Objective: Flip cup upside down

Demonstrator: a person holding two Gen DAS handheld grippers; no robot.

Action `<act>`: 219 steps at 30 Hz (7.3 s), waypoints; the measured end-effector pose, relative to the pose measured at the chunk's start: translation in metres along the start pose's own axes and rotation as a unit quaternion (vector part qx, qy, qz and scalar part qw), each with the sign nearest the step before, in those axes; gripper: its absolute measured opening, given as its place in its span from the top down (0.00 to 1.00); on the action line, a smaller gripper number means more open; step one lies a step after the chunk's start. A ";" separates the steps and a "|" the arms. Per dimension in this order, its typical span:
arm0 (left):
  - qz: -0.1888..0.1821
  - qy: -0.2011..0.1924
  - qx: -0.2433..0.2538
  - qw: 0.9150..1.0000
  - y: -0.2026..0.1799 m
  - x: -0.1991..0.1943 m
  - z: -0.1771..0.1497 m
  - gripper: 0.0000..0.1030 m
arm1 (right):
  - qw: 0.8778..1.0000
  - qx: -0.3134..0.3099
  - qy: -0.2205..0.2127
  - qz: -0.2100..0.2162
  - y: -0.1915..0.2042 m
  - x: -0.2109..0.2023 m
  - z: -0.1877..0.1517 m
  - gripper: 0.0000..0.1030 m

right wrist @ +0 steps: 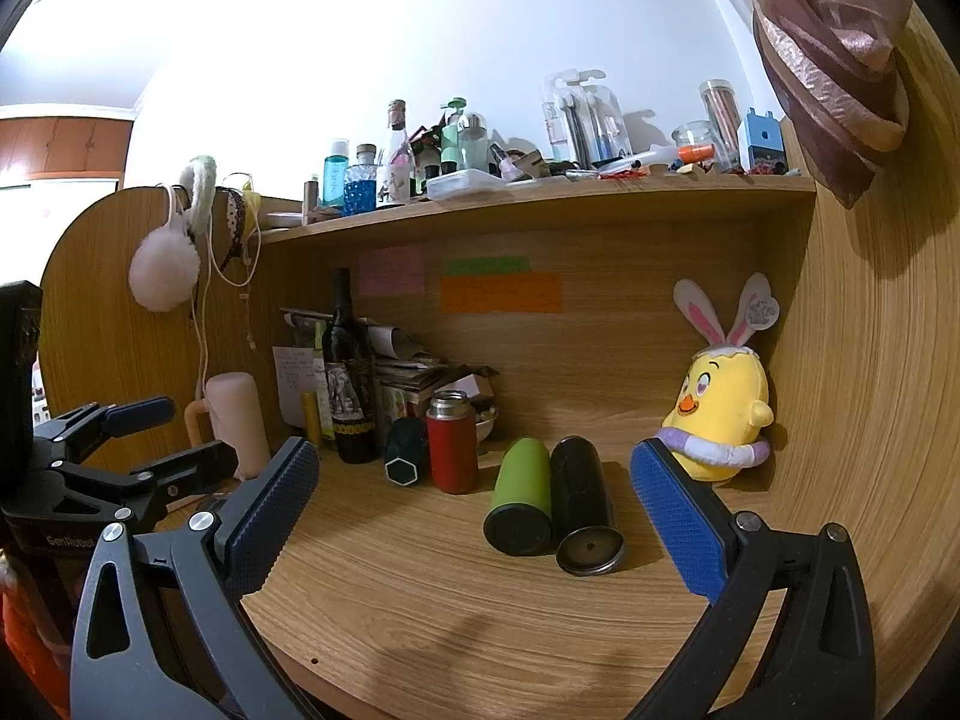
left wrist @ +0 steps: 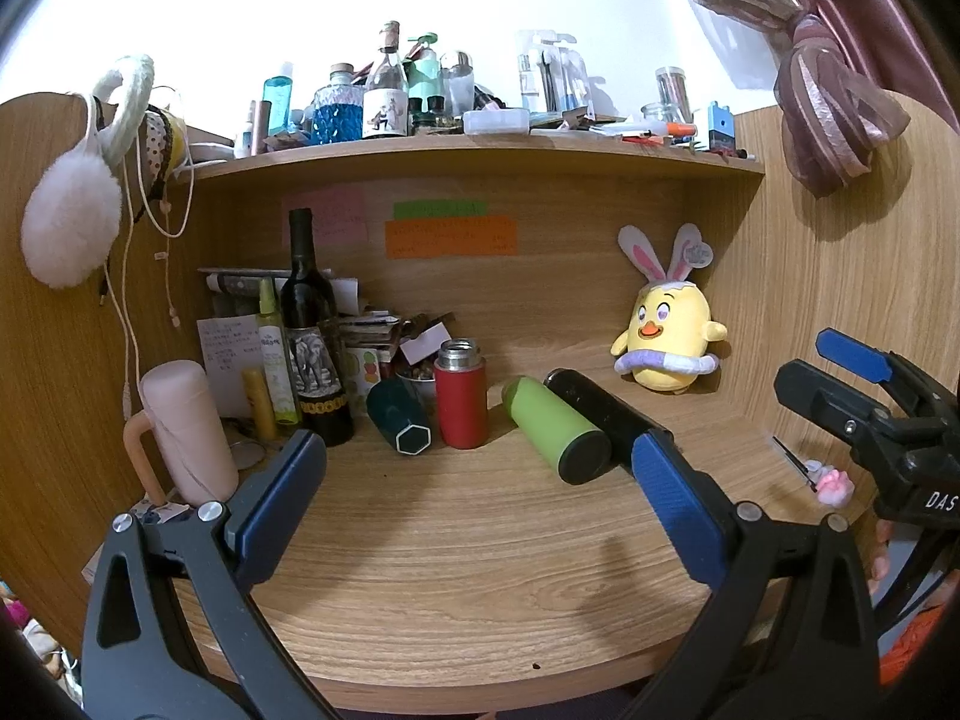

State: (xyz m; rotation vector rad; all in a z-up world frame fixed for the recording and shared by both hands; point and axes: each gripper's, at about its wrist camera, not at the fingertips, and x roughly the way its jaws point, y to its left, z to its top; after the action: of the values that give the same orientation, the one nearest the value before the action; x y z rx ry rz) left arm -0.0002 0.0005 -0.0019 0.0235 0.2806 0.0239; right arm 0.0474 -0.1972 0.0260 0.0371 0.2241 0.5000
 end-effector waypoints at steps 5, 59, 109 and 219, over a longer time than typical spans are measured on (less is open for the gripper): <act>0.000 0.007 -0.002 1.000 -0.001 0.019 0.004 0.00 | 1.000 0.009 0.009 -0.010 -0.010 0.010 -0.003 0.00; -0.147 0.408 -0.128 0.892 -0.023 0.322 -0.009 0.38 | 0.988 0.102 0.103 -0.056 -0.102 0.078 -0.042 0.00; -0.129 0.299 -0.102 0.940 0.037 0.140 -0.035 0.39 | 0.976 0.055 0.202 0.057 0.018 0.116 -0.123 0.12; -0.120 0.072 0.104 0.985 -0.014 0.108 -0.049 0.43 | 0.965 -0.108 0.183 0.150 0.045 0.118 -0.041 0.33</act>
State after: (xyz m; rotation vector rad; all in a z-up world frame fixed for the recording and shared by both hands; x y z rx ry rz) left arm 0.0904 -0.0094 -0.0787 0.1970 0.4279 -0.2452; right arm 0.1176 -0.1020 -0.0335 -0.2400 0.5305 0.8320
